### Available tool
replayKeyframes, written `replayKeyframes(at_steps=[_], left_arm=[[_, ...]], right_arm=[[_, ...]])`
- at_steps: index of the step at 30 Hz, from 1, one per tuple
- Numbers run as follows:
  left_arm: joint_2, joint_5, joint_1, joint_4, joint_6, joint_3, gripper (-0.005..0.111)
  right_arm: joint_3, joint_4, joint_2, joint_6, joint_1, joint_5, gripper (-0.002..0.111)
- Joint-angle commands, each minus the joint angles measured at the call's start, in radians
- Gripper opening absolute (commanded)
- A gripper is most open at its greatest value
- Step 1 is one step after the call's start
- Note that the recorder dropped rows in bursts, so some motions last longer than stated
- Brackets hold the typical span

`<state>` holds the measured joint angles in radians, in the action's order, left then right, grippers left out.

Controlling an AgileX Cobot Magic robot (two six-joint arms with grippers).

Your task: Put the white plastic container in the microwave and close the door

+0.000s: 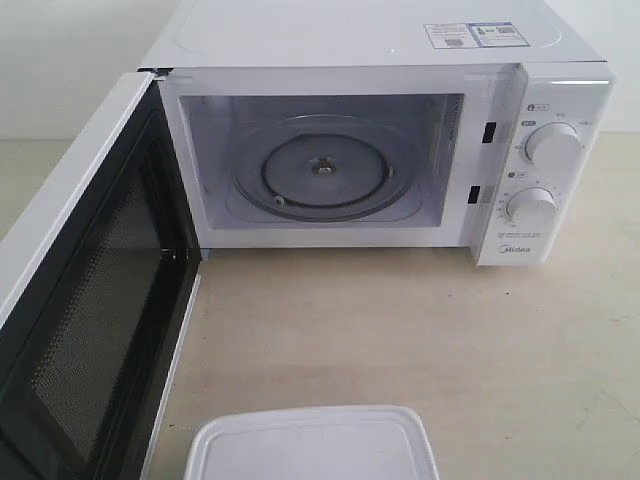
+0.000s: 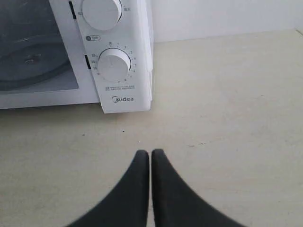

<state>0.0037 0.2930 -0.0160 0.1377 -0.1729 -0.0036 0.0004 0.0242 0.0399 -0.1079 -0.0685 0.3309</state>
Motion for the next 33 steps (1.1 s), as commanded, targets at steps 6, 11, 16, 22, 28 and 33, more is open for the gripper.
replayKeyframes(at_steps=[6,11,16,22,28,33], left_arm=[[-0.004,0.003,-0.002,-0.003,0.004,0.004,0.004],[-0.004,0.003,-0.002,-0.003,0.004,0.004,0.004],[-0.004,0.003,-0.002,-0.003,0.004,0.004,0.004],[-0.004,0.003,-0.002,-0.003,0.004,0.004,0.004],[-0.004,0.003,-0.002,-0.003,0.004,0.004,0.004],[-0.004,0.003,-0.002,-0.003,0.004,0.004,0.004]], right_arm=[[0.000,0.007,-0.007,0.002,0.007,-0.007,0.000],[0.000,0.007,-0.007,0.002,0.007,-0.007,0.000],[0.000,0.007,-0.007,0.010,0.007,-0.007,0.000],[-0.115,-0.048,-0.007,-0.067,0.007,-0.008,0.000],[-0.320,-0.150,-0.007,-0.096,0.007,-0.008,0.000],[-0.392,-0.217,-0.007,-0.096,-0.023,-0.103,0.000]])
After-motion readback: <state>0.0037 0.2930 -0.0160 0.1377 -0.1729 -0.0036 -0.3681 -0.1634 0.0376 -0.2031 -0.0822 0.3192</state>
